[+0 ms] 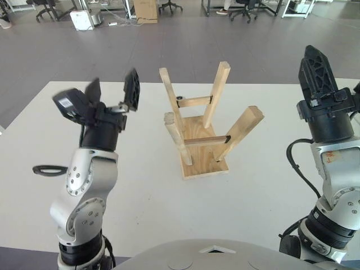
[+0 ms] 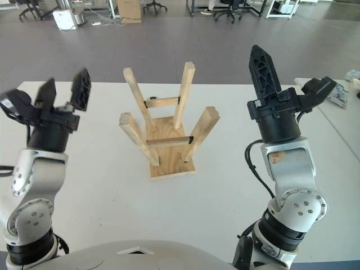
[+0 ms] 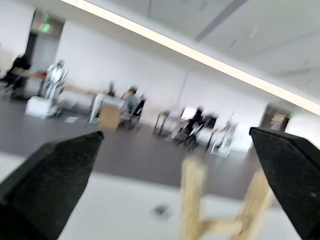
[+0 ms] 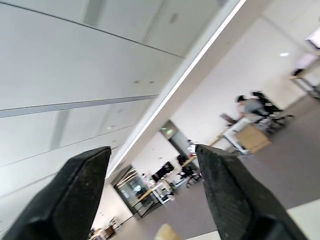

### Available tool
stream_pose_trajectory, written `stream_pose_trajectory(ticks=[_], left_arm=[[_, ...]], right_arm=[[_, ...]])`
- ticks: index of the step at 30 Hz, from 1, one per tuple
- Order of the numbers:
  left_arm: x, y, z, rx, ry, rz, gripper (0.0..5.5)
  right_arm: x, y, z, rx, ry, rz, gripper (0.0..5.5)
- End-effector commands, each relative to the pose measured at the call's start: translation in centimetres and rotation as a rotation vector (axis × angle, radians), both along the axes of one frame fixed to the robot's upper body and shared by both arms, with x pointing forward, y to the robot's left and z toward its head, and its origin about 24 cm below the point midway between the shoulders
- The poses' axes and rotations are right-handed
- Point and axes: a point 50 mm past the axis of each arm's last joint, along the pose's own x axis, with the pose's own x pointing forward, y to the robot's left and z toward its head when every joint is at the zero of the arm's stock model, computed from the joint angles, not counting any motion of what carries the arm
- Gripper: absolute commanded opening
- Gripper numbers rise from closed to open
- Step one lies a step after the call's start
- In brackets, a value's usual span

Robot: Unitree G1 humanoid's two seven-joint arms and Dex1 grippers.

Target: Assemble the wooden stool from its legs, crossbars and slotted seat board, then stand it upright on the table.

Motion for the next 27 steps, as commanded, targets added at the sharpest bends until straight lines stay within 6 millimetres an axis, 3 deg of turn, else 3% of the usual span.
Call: stream_pose_trajectory(ticks=[1, 5, 7, 9, 12, 20, 27], left_arm=[[-0.6, -0.5, -2.1, 0.065, 0.139, 0.027, 5.38], [-0.7, -1.7, -2.2, 0.129, 0.140, -0.041, 5.38], [-0.6, -2.6, -1.2, 0.150, 0.063, -0.092, 5.38], [-0.8, -4.8, -0.2, 0.217, -0.024, -0.239, 5.38], [-1.1, -6.4, -0.3, 0.272, -0.047, -0.369, 5.38], [-0.8, -6.3, -2.3, 0.315, 0.071, -0.380, 5.38], [-0.5, -7.2, -4.3, 0.376, 0.191, -0.471, 5.38]], right_arm=[[0.5, 0.0, -2.4, -0.146, 0.132, -0.093, 3.16], [0.5, 1.3, -6.4, -0.482, 0.291, -0.204, 3.16], [0.3, 2.5, -7.4, -0.608, 0.303, -0.228, 3.16], [0.2, 4.0, -7.8, -0.707, 0.272, -0.222, 3.16], [0.1, 6.0, -7.0, -0.804, 0.171, -0.194, 3.16], [0.4, 6.9, -5.8, -0.947, 0.042, -0.220, 3.16], [-0.3, 9.7, -4.1, -0.998, -0.179, -0.100, 3.16]])
